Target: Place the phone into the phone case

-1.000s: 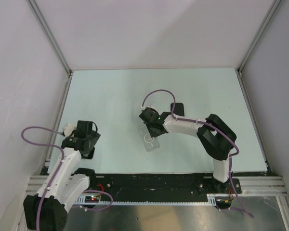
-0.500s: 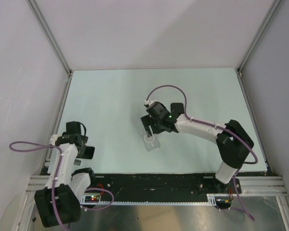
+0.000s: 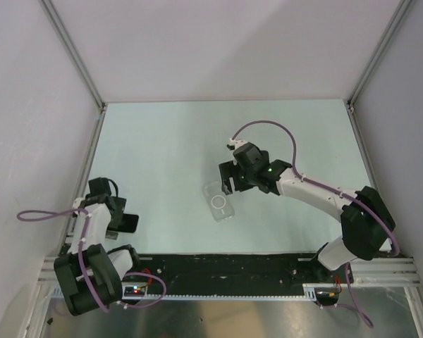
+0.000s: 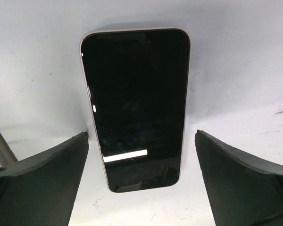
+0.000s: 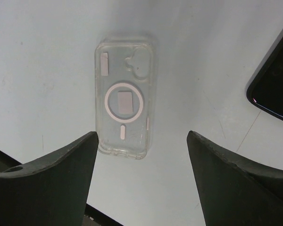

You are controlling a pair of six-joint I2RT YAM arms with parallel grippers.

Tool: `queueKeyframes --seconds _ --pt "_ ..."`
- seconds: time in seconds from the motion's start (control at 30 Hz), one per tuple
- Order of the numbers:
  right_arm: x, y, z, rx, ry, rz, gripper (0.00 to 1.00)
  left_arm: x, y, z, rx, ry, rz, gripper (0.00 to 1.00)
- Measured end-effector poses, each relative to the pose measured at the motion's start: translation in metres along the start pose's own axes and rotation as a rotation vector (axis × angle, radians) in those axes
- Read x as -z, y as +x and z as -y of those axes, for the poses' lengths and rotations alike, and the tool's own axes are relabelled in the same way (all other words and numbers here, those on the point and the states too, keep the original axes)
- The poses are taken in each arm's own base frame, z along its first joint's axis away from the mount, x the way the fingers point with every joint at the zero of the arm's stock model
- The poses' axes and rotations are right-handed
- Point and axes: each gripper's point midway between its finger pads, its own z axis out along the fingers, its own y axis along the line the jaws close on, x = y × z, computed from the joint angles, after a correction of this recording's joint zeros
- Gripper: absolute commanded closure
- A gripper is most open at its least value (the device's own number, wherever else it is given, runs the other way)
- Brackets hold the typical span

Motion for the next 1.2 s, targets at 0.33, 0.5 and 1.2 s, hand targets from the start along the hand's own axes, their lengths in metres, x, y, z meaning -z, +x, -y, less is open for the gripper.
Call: queueKeyframes --seconds 0.33,0.5,1.2 --pt "0.002 0.002 0.003 -0.017 -0.024 -0.003 0.20 -0.007 -0.005 0.006 -0.029 0.013 0.008 0.33" --pt "0.001 0.003 0.006 -0.025 -0.025 -0.005 0.20 -0.010 -0.008 0.015 -0.030 0.036 0.016 0.40" --pt "0.001 0.000 0.009 -0.057 -0.030 -0.005 0.21 0.001 0.025 0.058 -0.221 0.135 -0.016 0.27"
